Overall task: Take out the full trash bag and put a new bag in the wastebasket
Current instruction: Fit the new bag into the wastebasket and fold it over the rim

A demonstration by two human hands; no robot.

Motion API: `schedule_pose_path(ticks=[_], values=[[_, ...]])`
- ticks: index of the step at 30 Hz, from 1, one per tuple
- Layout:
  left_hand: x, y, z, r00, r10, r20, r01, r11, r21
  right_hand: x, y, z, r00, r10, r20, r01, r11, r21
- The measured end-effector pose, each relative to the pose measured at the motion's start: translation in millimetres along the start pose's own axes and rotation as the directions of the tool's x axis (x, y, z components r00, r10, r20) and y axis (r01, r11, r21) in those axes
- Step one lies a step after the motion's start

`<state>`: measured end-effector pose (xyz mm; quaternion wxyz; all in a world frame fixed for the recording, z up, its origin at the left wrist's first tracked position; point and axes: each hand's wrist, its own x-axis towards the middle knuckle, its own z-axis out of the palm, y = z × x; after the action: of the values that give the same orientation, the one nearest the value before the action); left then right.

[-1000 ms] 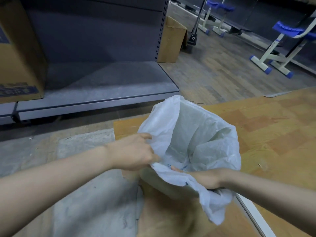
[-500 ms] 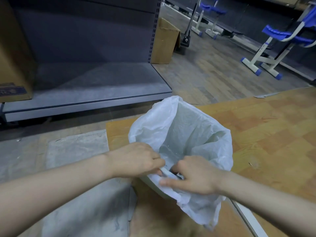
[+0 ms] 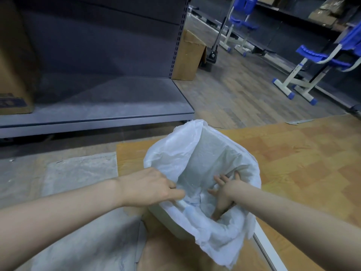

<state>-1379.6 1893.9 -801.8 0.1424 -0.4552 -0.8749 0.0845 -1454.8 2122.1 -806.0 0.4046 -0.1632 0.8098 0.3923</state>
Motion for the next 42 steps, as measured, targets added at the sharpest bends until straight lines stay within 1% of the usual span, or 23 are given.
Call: schedule_pose_path(ticks=[2,7,10,11,12,13,14,15,16,17,19,20,24,27,28,29,31,32,33,35,38,40,42], values=[[-1,-2,2,0.999,0.012,-0.036,-0.015,0.998,-0.066,3,-2,0,0.999,-0.016,-0.028,0.016,1.000,0.019],[-7,-4,-5,0.995,0.013,-0.096,-0.034,0.976,-0.217,-8,3,-5,0.943,-0.103,-0.316,0.179,0.959,0.220],[-6,-7,-10,0.976,-0.075,-0.206,0.023,0.969,-0.246,-20,-4,-17,0.848,0.048,-0.527,0.181,0.910,0.374],[-2,-10,-13,0.953,-0.191,-0.236,0.135,0.962,-0.236,-21,-8,-22,0.758,0.161,-0.632,0.230,0.841,0.490],[5,-14,-15,0.907,-0.323,-0.271,0.279,0.942,-0.189,-22,-11,-27,0.615,0.297,-0.730,0.301,0.767,0.566],[14,-19,-19,0.851,-0.466,-0.241,0.432,0.883,-0.181,-19,-11,-33,0.425,0.417,-0.803,0.347,0.745,0.570],[22,-25,-20,0.781,-0.607,-0.148,0.572,0.790,-0.220,-13,-7,-41,0.255,0.502,-0.826,0.335,0.756,0.563],[30,-31,-19,0.700,-0.714,-0.015,0.684,0.677,-0.271,-5,0,-47,0.153,0.562,-0.813,0.291,0.761,0.580],[35,-35,-17,0.621,-0.777,0.108,0.762,0.564,-0.319,0,8,-52,0.182,0.592,-0.785,0.254,0.743,0.619],[38,-40,-12,0.560,-0.804,0.200,0.806,0.474,-0.354,3,18,-58,0.290,0.603,-0.743,0.243,0.704,0.667],[37,-44,-1,0.509,-0.837,0.202,0.814,0.392,-0.429,12,32,-64,0.516,0.557,-0.650,0.262,0.620,0.739],[34,-43,3,0.487,-0.856,0.170,0.799,0.359,-0.481,18,39,-66,0.582,0.529,-0.618,0.298,0.569,0.766],[29,-34,7,0.338,-0.940,0.049,0.693,0.214,-0.688,29,48,-75,0.577,0.551,-0.603,0.489,0.358,0.795],[32,-30,9,0.195,-0.980,0.033,0.687,0.112,-0.718,28,50,-89,0.507,0.645,-0.572,0.594,0.220,0.774],[32,-30,10,0.159,-0.985,0.063,0.667,0.061,-0.742,31,52,-94,0.534,0.636,-0.557,0.584,0.200,0.787],[31,-31,13,0.144,-0.983,0.111,0.622,0.003,-0.783,31,54,-99,0.609,0.585,-0.535,0.556,0.166,0.815],[28,-35,20,0.157,-0.962,0.222,0.482,-0.121,-0.868,31,64,-108,0.852,0.348,-0.392,0.397,0.060,0.916],[25,-37,22,0.168,-0.948,0.272,0.419,-0.181,-0.890,28,70,-111,0.926,0.223,-0.306,0.307,0.031,0.951],[22,-37,22,0.168,-0.931,0.325,0.363,-0.248,-0.898,26,75,-114,0.952,0.154,-0.265,0.267,0.013,0.964],[18,-35,17,0.176,-0.872,0.458,0.235,-0.414,-0.879,25,83,-123,0.929,0.193,-0.316,0.323,-0.008,0.946],[11,-32,12,0.281,-0.627,0.726,0.084,-0.738,-0.670,29,80,-135,0.779,0.376,-0.501,0.564,-0.073,0.822],[5,-33,12,0.326,-0.500,0.802,0.162,-0.806,-0.569,29,78,-141,0.709,0.416,-0.569,0.665,-0.127,0.736],[1,-35,11,0.345,-0.457,0.820,0.257,-0.794,-0.551,29,78,-147,0.696,0.415,-0.586,0.693,-0.171,0.701]])
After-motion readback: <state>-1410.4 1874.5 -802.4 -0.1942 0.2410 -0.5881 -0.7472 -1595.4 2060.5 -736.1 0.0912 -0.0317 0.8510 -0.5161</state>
